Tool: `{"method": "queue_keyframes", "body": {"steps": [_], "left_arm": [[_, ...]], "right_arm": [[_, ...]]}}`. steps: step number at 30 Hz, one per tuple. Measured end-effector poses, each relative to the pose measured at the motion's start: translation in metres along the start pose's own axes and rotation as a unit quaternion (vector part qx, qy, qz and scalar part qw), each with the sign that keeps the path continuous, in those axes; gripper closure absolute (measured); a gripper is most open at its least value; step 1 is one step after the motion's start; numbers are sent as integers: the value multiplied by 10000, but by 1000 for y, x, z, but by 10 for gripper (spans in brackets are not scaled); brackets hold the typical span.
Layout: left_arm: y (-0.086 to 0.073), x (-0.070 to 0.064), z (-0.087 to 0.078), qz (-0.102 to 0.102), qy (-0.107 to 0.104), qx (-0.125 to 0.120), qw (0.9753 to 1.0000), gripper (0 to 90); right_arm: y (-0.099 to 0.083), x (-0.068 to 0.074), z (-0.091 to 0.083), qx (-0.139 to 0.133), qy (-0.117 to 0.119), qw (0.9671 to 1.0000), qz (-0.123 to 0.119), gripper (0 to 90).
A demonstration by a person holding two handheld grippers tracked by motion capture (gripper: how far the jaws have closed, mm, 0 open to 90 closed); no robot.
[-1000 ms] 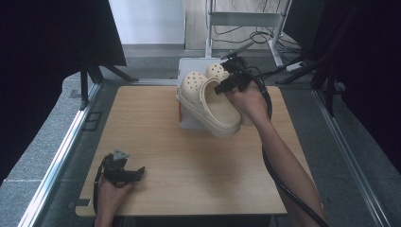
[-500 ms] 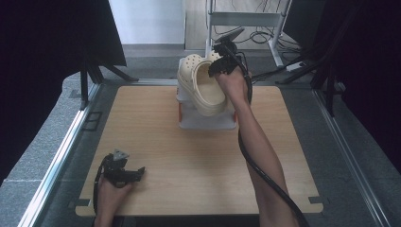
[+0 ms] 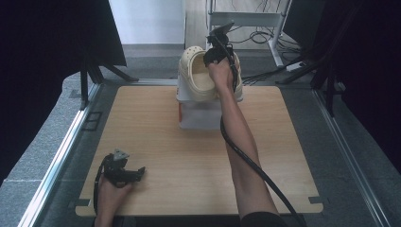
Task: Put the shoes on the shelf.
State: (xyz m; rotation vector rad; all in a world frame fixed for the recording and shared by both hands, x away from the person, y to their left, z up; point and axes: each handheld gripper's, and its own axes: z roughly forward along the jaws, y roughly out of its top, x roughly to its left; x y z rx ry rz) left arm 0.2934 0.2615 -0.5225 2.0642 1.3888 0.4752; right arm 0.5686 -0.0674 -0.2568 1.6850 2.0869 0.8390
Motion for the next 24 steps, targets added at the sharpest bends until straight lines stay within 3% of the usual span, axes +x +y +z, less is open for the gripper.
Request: {"method": "queue_keyframes", "body": {"steps": [4,9,12,15,19,24], "left_arm": [[0,0,0,4,11,3,10000,0],[0,0,0,6,2,-6,10000,0],[0,0,0,12,-7,-1,10000,0],[0,0,1,4,-5,-14,10000,0],[0,0,0,29,2,-5,10000,0],[0,0,0,23,-1,-10,10000,0]], "right_arm": [[4,3,16,-21,-152,9998,114,646],[4,-3,32,-7,-133,9993,356,645],[1,-5,43,29,-140,9992,376,640],[0,-4,45,-22,-159,9994,302,630],[-4,-7,43,-138,-5,9997,211,531],[-9,-9,40,-177,126,9985,-511,331]]}}
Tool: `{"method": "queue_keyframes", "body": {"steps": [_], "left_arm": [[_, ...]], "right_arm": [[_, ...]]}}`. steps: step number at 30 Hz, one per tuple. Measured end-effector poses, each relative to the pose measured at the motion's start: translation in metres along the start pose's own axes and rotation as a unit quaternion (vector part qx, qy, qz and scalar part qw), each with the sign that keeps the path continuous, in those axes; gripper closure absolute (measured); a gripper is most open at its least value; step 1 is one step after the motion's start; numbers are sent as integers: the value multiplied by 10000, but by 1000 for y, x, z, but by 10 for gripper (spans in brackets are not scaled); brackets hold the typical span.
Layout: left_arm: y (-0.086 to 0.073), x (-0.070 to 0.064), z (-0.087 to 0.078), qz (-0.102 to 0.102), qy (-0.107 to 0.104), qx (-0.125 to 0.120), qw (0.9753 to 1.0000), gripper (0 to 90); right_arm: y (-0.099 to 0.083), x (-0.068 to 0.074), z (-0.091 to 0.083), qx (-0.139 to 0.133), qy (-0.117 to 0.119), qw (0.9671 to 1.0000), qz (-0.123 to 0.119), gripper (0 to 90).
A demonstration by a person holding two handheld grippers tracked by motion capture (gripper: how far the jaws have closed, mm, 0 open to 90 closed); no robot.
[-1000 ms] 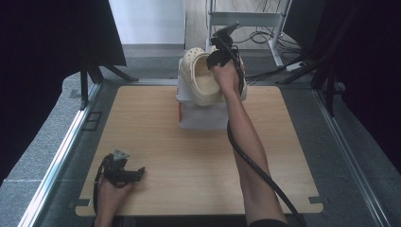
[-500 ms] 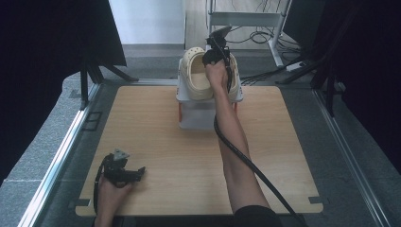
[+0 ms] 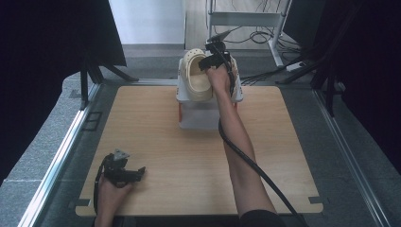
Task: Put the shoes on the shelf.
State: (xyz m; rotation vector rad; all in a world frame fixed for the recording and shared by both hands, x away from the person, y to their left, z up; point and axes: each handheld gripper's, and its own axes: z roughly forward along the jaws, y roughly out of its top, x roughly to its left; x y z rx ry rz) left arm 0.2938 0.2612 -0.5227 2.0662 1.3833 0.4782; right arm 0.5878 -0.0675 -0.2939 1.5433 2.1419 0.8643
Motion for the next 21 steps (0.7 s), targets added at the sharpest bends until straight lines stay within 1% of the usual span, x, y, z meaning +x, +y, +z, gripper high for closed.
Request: {"method": "queue_keyframes", "body": {"steps": [3,4,7,10,14,18,20,21], "left_arm": [[0,0,0,6,1,6,10000,0],[0,0,0,3,0,5,10000,0],[0,0,0,4,0,6,10000,0],[0,0,0,5,0,5,10000,0],[0,0,0,4,-1,6,10000,0],[0,0,0,-7,7,1,10000,0],[0,0,0,-10,8,-3,10000,0],[0,0,0,-9,9,-2,10000,0]], "right_arm": [[-3,0,-4,21,189,9993,-315,274],[-4,-1,-5,43,220,9990,-386,258],[-9,-2,-13,-12,361,9976,-590,216],[-15,-4,-21,-29,538,9960,-706,189],[-23,-4,-33,-137,672,9932,-936,150],[-30,-1,-45,-175,712,9889,-1293,132],[-34,1,-52,-249,768,9874,-1364,123],[-36,2,-55,-264,803,9861,-1431,114]]}}
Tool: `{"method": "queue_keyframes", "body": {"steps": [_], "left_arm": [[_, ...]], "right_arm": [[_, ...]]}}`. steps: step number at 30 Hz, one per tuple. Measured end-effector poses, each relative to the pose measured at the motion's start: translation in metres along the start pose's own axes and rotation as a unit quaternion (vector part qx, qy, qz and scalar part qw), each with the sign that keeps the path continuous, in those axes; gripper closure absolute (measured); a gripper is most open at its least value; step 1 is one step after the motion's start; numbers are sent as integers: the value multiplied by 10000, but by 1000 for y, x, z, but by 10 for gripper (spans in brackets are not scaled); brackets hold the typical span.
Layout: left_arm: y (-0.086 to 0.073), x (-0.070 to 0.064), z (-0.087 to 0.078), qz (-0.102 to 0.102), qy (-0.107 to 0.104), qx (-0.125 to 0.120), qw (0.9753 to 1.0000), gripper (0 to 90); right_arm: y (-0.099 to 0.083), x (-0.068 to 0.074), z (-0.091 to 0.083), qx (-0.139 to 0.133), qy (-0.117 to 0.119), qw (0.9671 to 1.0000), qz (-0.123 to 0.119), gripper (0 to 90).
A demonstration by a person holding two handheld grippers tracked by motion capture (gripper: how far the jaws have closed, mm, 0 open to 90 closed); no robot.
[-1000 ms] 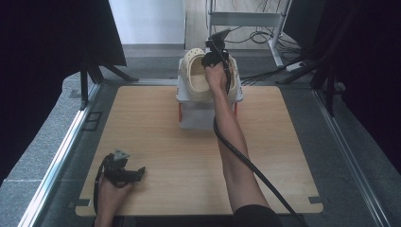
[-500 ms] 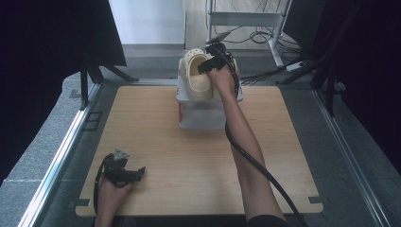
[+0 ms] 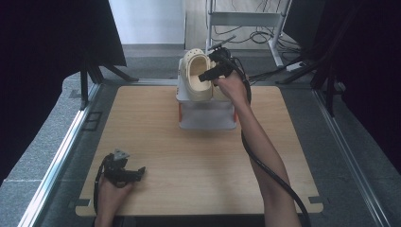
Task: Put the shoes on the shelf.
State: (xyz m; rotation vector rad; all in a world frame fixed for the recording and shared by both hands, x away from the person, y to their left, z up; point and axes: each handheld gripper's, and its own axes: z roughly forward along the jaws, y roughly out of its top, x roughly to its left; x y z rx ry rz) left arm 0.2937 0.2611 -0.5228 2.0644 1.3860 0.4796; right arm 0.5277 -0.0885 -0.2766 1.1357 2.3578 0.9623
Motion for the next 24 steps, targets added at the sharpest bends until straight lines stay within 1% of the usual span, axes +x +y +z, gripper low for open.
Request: {"method": "queue_keyframes", "body": {"steps": [5,7,8,11,15,24], "left_arm": [[0,0,0,0,2,-1,10000,0],[0,0,0,2,-12,13,10000,0],[0,0,0,2,-12,14,10000,0],[0,0,0,2,-12,14,10000,0],[0,0,0,3,-12,12,10000,0],[0,0,0,25,4,-2,10000,0]], "right_arm": [[-9,8,-13,-83,109,9994,-311,72],[-13,9,-17,-55,130,9990,-413,58],[-15,10,-19,-69,177,9987,-480,57],[-22,11,-25,-78,274,9979,-581,56],[-33,11,-31,-32,470,9968,-652,56],[-60,11,-51,-39,684,9950,-723,52]]}}
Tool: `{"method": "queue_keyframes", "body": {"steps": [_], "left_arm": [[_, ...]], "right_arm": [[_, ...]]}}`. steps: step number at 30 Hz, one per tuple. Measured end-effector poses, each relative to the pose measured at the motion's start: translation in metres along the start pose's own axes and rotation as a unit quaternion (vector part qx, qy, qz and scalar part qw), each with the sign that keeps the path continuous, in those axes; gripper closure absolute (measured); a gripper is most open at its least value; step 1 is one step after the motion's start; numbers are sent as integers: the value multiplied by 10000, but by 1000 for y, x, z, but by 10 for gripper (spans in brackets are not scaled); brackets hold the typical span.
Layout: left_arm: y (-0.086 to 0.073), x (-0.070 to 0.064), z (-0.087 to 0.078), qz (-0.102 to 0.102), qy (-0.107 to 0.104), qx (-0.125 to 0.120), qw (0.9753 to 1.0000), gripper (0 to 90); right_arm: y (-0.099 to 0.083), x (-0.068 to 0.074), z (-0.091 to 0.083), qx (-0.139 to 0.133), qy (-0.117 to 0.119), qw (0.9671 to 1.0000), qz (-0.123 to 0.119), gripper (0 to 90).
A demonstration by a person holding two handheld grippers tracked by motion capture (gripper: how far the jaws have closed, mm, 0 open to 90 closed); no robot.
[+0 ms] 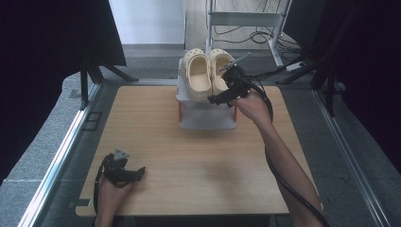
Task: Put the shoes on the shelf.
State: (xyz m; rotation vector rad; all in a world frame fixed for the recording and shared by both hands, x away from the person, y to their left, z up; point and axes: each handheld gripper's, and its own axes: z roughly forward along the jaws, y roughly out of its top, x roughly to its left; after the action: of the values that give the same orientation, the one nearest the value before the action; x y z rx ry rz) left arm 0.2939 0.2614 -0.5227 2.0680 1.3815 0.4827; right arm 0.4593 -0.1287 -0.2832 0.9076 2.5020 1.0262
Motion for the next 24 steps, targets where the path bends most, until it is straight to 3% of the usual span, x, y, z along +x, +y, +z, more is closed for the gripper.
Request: {"method": "queue_keyframes", "body": {"steps": [16,24], "left_arm": [[0,-1,0,-7,18,8,10000,0],[0,-1,0,-1,4,18,10000,0]], "right_arm": [[-63,14,-16,115,325,9994,-86,68],[-95,12,-23,113,319,9994,-91,68]]}}
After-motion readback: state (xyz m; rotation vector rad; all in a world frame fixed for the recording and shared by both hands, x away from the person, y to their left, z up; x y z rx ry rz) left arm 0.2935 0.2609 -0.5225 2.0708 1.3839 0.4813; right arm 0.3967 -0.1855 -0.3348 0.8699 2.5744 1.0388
